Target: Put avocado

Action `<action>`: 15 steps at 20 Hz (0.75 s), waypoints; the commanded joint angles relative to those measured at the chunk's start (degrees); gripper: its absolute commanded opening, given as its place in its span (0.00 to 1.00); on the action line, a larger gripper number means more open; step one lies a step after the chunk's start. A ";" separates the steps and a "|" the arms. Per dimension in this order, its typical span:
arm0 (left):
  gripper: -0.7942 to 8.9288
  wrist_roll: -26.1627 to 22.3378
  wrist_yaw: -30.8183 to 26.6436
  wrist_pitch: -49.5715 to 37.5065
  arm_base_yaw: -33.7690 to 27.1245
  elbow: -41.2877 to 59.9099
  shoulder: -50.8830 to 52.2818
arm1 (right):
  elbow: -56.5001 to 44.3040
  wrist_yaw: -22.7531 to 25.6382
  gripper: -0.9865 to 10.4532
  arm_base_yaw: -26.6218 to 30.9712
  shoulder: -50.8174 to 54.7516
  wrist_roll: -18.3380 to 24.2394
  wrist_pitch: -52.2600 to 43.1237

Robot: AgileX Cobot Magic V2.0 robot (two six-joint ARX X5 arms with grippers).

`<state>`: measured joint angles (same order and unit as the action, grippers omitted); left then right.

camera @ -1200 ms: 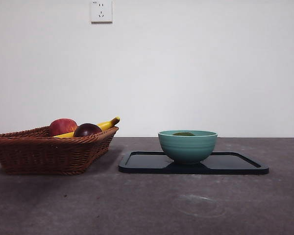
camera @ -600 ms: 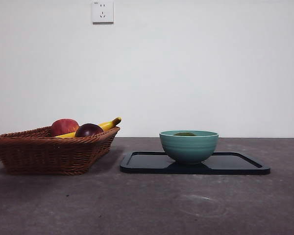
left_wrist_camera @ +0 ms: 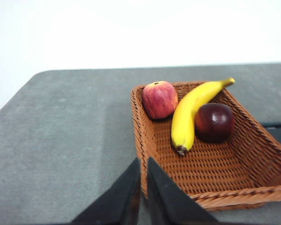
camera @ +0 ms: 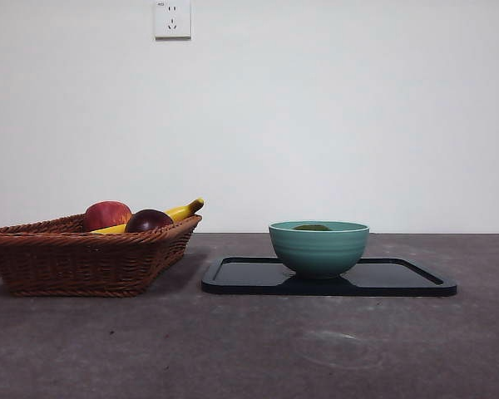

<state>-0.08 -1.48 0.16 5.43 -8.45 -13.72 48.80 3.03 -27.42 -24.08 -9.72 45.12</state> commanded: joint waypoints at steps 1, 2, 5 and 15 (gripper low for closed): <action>0.10 4.33 0.02 -4.63 -0.96 4.44 2.40 | 0.22 0.02 0.10 -0.35 -0.07 -0.35 -0.55; 0.10 5.33 0.02 -4.52 -1.40 5.53 3.39 | 0.22 0.02 0.10 -0.35 -0.07 -0.35 -0.55; 0.10 7.32 0.59 -2.64 -2.38 7.78 6.34 | 0.22 0.02 0.10 -0.35 -0.04 -0.35 -0.52; 0.10 4.55 0.87 7.78 -3.91 7.78 13.55 | 0.22 0.02 0.10 -0.35 -0.07 -0.35 -0.55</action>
<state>5.32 -0.95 8.14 1.63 -1.85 -0.19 48.80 3.05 -27.42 -24.08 -9.72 45.12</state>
